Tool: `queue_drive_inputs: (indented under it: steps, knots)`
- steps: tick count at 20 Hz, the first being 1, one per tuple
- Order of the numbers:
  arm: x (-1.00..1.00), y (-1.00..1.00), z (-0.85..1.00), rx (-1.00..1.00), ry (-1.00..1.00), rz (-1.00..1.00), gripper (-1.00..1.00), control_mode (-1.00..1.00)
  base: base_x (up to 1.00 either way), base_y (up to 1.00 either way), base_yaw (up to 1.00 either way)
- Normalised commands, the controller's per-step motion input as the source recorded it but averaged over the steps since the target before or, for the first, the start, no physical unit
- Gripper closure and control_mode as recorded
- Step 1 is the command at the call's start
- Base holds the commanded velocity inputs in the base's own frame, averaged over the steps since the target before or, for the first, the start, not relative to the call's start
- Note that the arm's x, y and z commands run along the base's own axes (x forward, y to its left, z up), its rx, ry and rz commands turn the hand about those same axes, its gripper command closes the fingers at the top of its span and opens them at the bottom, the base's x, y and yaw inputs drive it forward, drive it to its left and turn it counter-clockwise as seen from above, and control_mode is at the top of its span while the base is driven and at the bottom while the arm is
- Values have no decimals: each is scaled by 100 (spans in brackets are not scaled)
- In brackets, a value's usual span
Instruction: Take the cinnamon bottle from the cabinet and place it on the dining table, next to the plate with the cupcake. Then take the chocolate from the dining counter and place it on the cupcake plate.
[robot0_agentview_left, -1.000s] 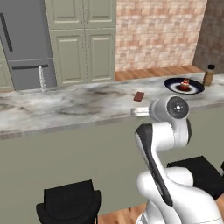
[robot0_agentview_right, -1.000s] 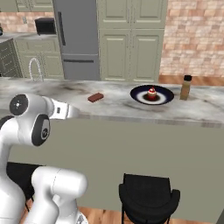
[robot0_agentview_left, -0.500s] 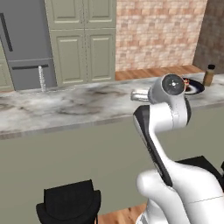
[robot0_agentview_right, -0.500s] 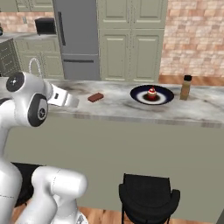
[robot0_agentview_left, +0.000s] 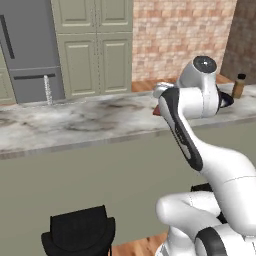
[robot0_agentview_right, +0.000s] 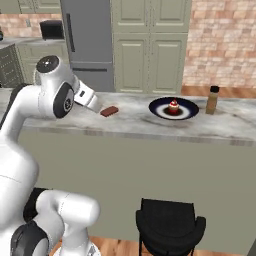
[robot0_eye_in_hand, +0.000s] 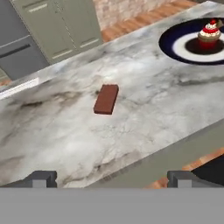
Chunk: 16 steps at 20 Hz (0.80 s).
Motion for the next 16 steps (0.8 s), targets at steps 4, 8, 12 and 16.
queue_drive_inputs:
  steps: [4, 8, 12, 16]
  knots:
    - [60, -7, -14, 8, 32, 0, -100, -100, 0, 0, 0]
    - [59, -2, -19, 4, 38, 0, -100, -100, 0, 0, 0]
    - [42, 0, -39, 0, 35, 0, -100, -100, 0, 0, 0]
    - [51, 0, -32, 0, 23, 0, -100, -100, 0, 0, 0]
